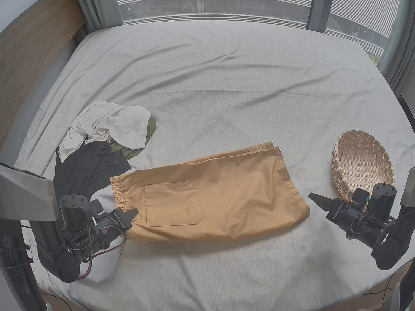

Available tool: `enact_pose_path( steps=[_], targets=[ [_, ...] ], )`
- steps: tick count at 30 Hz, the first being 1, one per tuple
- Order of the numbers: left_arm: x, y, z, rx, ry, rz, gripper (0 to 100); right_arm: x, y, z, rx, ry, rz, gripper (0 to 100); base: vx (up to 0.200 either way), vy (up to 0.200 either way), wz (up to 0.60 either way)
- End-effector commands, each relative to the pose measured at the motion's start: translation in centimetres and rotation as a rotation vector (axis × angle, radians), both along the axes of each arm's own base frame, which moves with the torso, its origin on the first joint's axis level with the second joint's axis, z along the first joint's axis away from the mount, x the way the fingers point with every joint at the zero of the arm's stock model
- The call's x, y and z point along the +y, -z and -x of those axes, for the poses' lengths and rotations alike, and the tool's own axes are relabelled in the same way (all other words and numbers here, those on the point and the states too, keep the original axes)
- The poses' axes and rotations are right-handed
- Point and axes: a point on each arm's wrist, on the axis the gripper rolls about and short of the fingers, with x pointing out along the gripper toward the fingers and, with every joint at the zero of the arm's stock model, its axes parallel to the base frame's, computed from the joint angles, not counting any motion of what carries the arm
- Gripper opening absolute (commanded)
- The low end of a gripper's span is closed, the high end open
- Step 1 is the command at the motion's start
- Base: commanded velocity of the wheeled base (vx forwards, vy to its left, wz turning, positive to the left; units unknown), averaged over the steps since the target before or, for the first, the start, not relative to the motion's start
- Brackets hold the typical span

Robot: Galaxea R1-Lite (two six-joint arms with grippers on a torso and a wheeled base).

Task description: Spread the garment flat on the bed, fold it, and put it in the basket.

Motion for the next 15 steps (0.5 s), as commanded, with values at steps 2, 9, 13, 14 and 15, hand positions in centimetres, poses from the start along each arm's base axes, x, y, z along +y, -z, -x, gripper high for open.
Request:
enact_pose_path(
  steps=[2,9,13,14,15],
  targets=[
    [-1.3,-2.4,0.1,-0.099,0.051,0.027,0,0.6,-0.1,0.1,-0.006,-0.024,-0.002,100,0.0,0.0,0.0],
    [-5.8,-4.6,-0.2,-0.217,0.184,0.071,0,0.9,-1.1,0.2,-0.043,-0.031,-0.024,100,0.0,0.0,0.0],
    [-8.1,-5.6,-0.5,-0.276,0.25,0.1,0,0.8,-1.8,0.6,-0.063,-0.028,-0.049,100,0.0,0.0,0.0],
    [-8.7,-5.8,-0.5,-0.288,0.266,0.107,0,0.8,-1.9,0.6,-0.065,-0.027,-0.052,100,0.0,0.0,0.0],
    [-8.9,-5.8,-0.6,-0.291,0.272,0.109,0,0.8,-1.9,0.7,-0.063,-0.027,-0.053,100,0.0,0.0,0.0]
  ],
)
